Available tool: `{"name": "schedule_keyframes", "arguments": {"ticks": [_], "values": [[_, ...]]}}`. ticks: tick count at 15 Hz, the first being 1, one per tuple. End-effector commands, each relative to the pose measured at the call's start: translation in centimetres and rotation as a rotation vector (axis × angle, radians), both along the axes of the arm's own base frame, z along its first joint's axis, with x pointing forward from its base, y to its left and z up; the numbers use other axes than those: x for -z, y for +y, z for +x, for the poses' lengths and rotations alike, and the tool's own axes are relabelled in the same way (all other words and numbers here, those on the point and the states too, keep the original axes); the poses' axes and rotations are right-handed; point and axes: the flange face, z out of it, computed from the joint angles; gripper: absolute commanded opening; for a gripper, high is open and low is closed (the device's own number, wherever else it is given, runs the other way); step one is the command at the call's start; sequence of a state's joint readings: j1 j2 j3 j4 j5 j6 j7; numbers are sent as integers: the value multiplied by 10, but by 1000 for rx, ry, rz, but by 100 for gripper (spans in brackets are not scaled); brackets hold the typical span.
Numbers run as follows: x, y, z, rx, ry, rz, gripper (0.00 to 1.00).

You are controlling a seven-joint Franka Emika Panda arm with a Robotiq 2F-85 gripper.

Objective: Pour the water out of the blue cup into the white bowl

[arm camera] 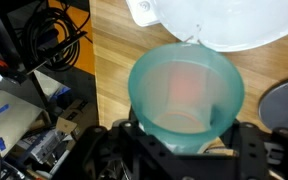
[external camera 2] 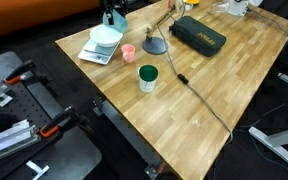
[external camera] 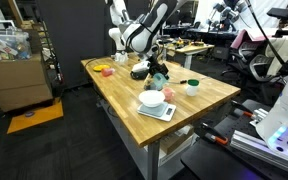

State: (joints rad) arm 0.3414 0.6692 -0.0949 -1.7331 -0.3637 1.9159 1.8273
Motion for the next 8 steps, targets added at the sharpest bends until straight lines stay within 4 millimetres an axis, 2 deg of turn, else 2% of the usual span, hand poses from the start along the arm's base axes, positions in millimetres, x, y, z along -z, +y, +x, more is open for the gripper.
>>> {"name": "schedule_keyframes", "arguments": {"ticks": [1,8], "values": [[-2,-1,4,8,1,-38,48],[-1,-2,7,2,1,-71,48]]}}
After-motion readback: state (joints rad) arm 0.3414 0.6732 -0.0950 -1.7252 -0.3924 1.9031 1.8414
